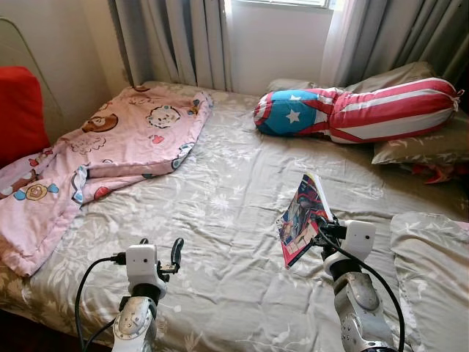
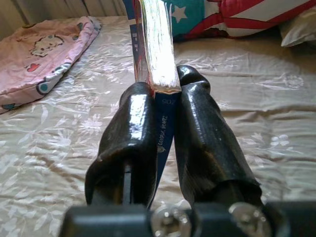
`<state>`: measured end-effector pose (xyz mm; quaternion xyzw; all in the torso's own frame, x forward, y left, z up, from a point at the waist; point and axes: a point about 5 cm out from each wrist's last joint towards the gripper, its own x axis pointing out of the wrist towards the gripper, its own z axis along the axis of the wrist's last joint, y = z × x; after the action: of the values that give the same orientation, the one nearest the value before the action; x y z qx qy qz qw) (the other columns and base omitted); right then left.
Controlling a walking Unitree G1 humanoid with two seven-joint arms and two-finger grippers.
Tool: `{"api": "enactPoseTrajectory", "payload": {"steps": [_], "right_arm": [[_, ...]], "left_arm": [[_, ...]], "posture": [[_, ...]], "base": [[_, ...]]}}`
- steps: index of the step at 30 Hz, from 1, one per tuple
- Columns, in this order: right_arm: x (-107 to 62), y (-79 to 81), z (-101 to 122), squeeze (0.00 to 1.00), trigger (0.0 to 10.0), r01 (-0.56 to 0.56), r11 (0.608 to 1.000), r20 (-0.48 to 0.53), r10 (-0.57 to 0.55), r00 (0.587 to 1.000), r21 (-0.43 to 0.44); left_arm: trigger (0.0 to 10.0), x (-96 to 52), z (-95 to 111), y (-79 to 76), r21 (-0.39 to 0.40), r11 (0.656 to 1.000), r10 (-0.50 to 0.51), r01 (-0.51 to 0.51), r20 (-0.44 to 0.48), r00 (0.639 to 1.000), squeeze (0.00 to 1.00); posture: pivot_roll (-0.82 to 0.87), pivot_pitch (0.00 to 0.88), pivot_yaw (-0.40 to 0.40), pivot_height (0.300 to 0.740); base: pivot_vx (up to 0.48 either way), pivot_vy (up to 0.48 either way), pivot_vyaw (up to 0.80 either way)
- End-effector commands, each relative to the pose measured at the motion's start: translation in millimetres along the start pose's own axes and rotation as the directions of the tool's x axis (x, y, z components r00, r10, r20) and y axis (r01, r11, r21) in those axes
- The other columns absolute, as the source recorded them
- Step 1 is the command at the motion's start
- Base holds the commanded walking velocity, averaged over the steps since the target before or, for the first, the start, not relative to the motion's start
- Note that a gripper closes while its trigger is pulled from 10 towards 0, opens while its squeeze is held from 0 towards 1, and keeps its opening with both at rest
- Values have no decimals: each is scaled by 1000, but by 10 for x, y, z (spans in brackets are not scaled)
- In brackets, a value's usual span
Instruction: Clean up the room
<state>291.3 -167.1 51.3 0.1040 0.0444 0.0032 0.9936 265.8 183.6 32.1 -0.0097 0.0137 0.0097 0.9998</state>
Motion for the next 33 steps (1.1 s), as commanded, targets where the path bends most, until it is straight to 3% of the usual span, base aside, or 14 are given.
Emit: {"api": "enactPoseTrajectory", "payload": {"steps": [1,18,33], "right_arm": [[54,25,118,0,10000,-9,1000,43,10,999,-8],[36,56,88,0,10000,-12,1000,45,12,999,-17],[51,66,66,0,10000,-13,999,15,13,1000,-31]], "left_arm": [[10000,12,2,-31,4,1000,-15,15,-10,1000,0],[10000,-5,4,-62,15,999,-29,29,-27,999,0],[10000,-3,12,-61,16,999,-27,28,-32,999,0]], "posture": [[17,0,-37,715],[20,0,-37,680],[24,0,-40,680]], "base": [[0,0,0],[0,0,0],[0,0,0]]}}
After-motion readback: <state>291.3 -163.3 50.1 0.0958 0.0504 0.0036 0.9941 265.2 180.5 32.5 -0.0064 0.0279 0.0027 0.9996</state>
